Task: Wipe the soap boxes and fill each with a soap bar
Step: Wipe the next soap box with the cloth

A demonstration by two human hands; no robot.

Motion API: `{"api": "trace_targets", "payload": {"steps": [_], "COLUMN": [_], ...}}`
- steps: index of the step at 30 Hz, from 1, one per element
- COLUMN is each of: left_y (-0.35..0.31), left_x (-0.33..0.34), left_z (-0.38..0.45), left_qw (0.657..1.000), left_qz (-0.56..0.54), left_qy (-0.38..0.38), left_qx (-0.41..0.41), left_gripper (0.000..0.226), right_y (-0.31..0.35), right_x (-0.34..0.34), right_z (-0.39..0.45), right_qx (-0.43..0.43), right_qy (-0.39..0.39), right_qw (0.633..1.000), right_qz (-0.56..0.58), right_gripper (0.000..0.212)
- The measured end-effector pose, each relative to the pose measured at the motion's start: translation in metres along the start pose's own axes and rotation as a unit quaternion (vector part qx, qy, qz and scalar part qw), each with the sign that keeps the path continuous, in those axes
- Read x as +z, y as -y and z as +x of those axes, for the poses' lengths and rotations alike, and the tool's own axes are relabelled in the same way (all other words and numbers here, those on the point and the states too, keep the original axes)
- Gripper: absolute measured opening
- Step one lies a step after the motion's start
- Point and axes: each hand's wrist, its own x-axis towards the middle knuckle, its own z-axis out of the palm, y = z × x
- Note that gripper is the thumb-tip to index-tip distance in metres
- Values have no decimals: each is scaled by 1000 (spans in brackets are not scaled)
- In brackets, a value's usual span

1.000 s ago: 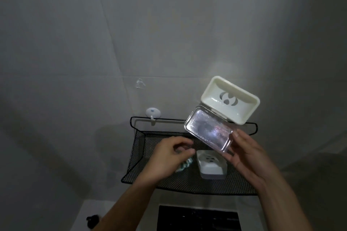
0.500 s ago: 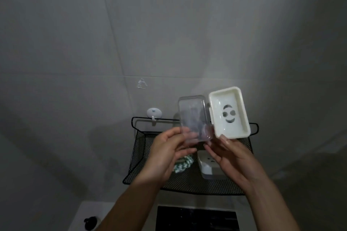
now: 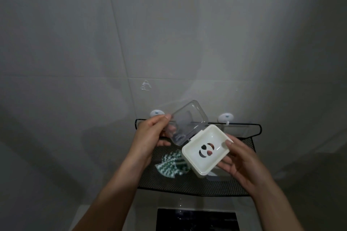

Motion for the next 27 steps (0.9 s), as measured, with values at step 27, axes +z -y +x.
{"api": "trace_targets", "payload": {"steps": [27], "left_y": [26], "left_x": [-84], "left_z": [-73], "left_qw": [982], "left_qz": [67], "left_qy": [-142], "left_qx": [102], "left_gripper": [67], "right_y": [-39], "right_x": [120], "right_z": [19], "right_qx": [-46], "right_qy": [143], "right_qw": [972], "right_qz": [-181], "right_gripper": [49]}}
